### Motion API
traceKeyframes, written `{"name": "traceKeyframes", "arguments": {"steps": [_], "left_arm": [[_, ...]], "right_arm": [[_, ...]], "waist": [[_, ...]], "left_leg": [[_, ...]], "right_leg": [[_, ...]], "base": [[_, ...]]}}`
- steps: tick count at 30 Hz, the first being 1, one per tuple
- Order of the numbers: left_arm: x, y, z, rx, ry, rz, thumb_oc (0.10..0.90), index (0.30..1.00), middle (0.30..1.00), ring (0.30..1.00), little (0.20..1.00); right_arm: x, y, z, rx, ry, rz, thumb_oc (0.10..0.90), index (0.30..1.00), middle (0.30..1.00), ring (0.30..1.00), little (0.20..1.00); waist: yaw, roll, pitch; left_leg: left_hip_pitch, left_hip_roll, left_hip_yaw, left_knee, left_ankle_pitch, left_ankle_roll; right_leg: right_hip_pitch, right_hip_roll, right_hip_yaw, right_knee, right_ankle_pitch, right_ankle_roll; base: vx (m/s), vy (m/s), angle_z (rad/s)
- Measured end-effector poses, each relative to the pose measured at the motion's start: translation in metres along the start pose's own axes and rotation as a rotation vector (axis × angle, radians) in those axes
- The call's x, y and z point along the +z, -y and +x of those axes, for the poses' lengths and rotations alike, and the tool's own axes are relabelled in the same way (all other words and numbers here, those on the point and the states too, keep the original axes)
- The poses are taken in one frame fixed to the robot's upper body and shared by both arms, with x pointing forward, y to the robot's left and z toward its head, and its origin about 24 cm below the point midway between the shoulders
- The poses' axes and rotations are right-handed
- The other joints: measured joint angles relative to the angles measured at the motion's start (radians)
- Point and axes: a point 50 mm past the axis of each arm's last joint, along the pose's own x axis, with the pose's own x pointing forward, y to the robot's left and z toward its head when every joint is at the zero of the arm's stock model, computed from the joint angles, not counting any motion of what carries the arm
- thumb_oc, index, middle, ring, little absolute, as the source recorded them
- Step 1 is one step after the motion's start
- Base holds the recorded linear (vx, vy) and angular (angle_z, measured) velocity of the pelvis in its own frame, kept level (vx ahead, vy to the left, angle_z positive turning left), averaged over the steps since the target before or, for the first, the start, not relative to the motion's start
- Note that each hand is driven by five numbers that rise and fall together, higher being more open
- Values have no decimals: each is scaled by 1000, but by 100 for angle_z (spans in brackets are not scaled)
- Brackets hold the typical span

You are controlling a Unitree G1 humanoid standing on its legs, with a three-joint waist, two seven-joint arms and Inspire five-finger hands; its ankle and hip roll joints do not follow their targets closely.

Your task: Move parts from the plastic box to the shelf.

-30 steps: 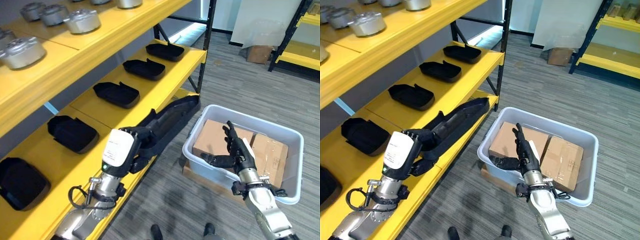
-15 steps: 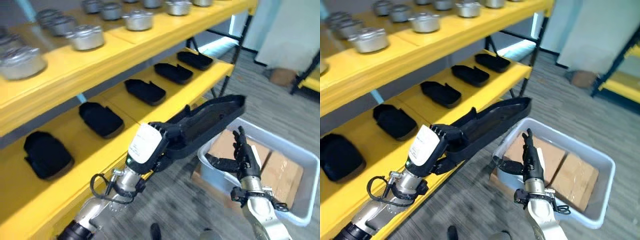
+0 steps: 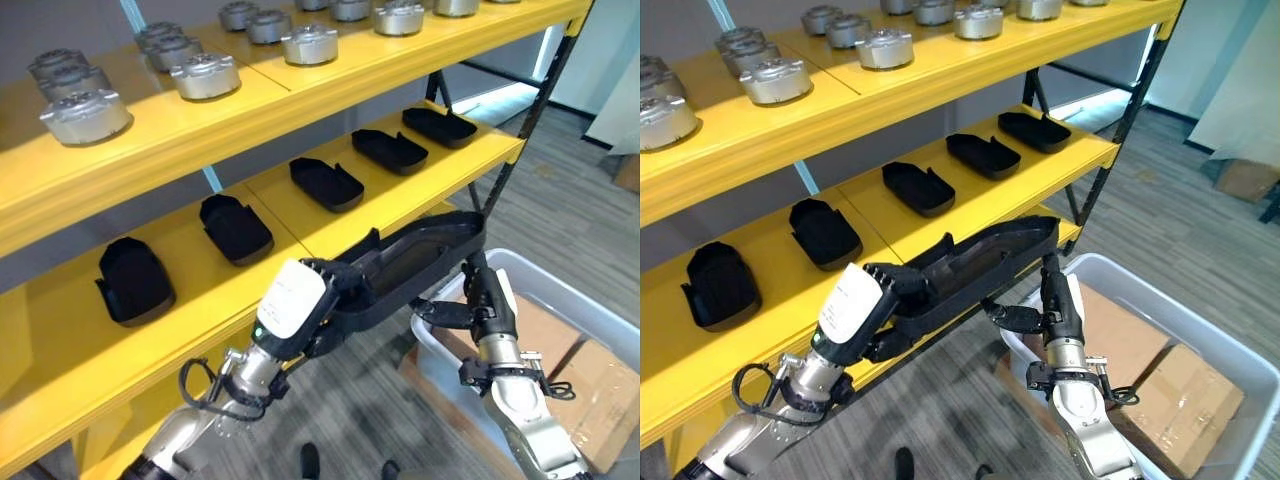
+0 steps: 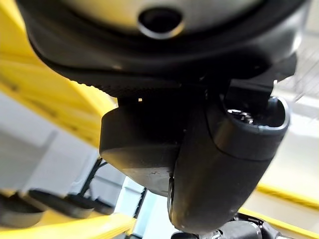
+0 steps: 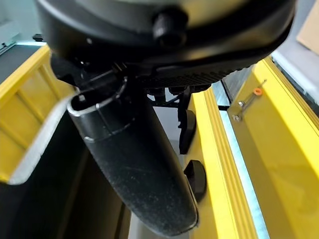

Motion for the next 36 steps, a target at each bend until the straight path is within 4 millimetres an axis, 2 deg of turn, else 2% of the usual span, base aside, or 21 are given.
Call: {"name": "traceKeyframes", "arguments": {"steps": [1,2,3,4,5,6,7,10,11,12,15,18,19,20,21,26,28,30,33,35,36], "left_arm": [[1,0,5,13,12,-4,400,300,300,300,300],[2,-1,8,22,28,-3,400,300,300,300,300],[3,-2,9,26,32,-2,400,300,300,300,300],[2,-3,9,27,31,7,400,300,300,300,300],[1,-3,9,26,27,12,400,300,300,300,300],[-1,-4,8,23,16,30,400,300,300,300,300],[-2,-5,9,22,16,56,400,300,300,300,300],[-5,-7,9,50,6,84,400,300,300,300,300],[-7,-9,9,65,-4,94,400,300,300,300,300],[-9,-11,7,91,-25,106,400,300,300,300,300],[-16,-16,6,126,-43,175,400,300,300,300,300],[-22,-22,4,165,-71,223,400,300,300,300,300],[-23,-24,4,174,-78,227,400,300,300,300,300],[-25,-27,3,194,-88,235,400,300,300,300,300],[-26,-27,2,201,-99,233,400,300,300,300,300],[-27,-28,-12,192,-133,240,400,300,300,300,300],[-25,-29,-12,189,-111,230,400,300,300,300,300],[-24,-31,-12,191,-98,226,400,300,300,300,300],[-23,-31,-14,180,-88,217,400,300,300,300,300],[-24,-35,-12,178,-77,225,400,300,300,300,300],[-24,-36,-10,178,-75,229,400,300,300,300,300]], "right_arm": [[-1,0,0,-11,-2,0,900,1000,1000,1000,1000],[-1,-1,0,-9,-2,0,900,1000,1000,1000,1000],[0,-2,0,-2,2,-11,900,1000,1000,1000,1000],[-2,-7,-1,1,4,-9,900,1000,1000,1000,1000],[-2,-9,-1,10,5,-11,900,1000,1000,1000,1000],[2,-11,-1,50,29,-42,900,1000,1000,1000,1000],[7,-9,-1,77,54,-73,900,1000,1000,1000,1000],[17,2,1,134,108,-172,900,1000,1000,1000,1000],[19,5,2,144,118,-191,900,1000,1000,1000,1000],[22,11,3,147,132,-212,900,1000,1000,1000,1000],[19,8,0,159,133,-187,900,1000,1000,1000,1000],[23,-2,1,189,162,-159,900,1000,1000,1000,1000],[24,-5,2,200,169,-154,900,1000,1000,1000,1000],[26,-9,3,206,182,-139,900,1000,1000,1000,1000],[26,-10,3,201,181,-127,900,1000,1000,1000,1000],[26,-16,2,208,183,-119,900,1000,1000,1000,1000],[32,-19,1,209,197,-110,900,1000,1000,1000,1000],[34,-21,0,197,211,-104,900,1000,1000,1000,1000],[34,-22,-1,184,207,-94,900,1000,1000,1000,1000],[35,-22,-1,185,206,-99,900,1000,1000,1000,1000],[33,-23,-1,191,198,-104,900,1000,1000,1000,1000]], "waist": [[-10,1,2],[-9,10,6],[4,34,4],[-1,2,22],[-4,-28,31],[-4,-77,31],[-19,-89,34],[-41,-90,36],[-51,-76,30],[-55,-65,30],[-57,-91,32],[-46,-89,35],[-35,-89,35],[-9,-89,35],[3,-91,36],[44,-115,36],[62,-149,36],[60,-164,36],[67,-163,36],[60,-152,41],[55,-135,47]], "left_leg": [[-23,-12,29,-6,41,-6],[-31,-13,73,-8,44,-8],[-20,10,136,-9,-87,-10],[-10,9,199,11,-147,37],[-7,-1,223,36,-160,51],[9,-1,237,75,-175,31],[26,21,241,91,-185,16],[93,111,220,109,-177,-10],[117,129,209,99,-147,-15],[145,128,210,90,-33,4],[157,68,216,47,-49,0],[187,14,236,-12,-84,19],[184,7,235,-12,-99,24],[176,-1,227,-12,-144,7],[172,-4,220,-12,-148,0],[150,-11,180,-17,-148,6],[135,-25,174,-13,-136,20],[126,-35,164,-12,-134,24],[131,-40,149,-13,-134,46],[143,-38,112,-14,-137,65],[146,-19,88,-13,-138,71]], "right_leg": [[-1,-19,-32,-16,1,-2],[7,-25,-60,-33,4,-5],[16,-16,-85,-33,10,-16],[32,-45,-102,-41,12,-26],[39,-77,-107,-45,12,-25],[53,-142,-105,-68,35,-7],[68,-165,-116,-91,48,1],[84,-197,-113,-102,61,21],[87,-204,-112,-101,64,29],[90,-208,-106,-103,74,61],[102,-261,-117,-119,116,103],[151,-300,-136,-170,131,134],[155,-305,-131,-183,132,147],[183,-308,-130,-221,134,179],[190,-310,-131,-232,138,192],[211,-308,-150,-256,141,187],[206,-323,-176,-242,142,186],[193,-335,-188,-207,147,183],[164,-348,-189,-108,173,166],[123,-350,-173,-1,178,157],[95,-311,-122,43,101,172]], "base": [[-91,65,96],[-103,110,72],[-57,128,51],[-58,166,37],[-70,207,40],[-66,224,38],[-43,234,39],[-18,210,17],[-21,325,3],[-17,386,12],[4,343,33],[0,272,49],[21,375,43],[24,298,38],[20,295,35],[7,256,28],[-18,371,35],[-20,198,21],[-9,128,23],[30,32,29],[55,7,47]]}}
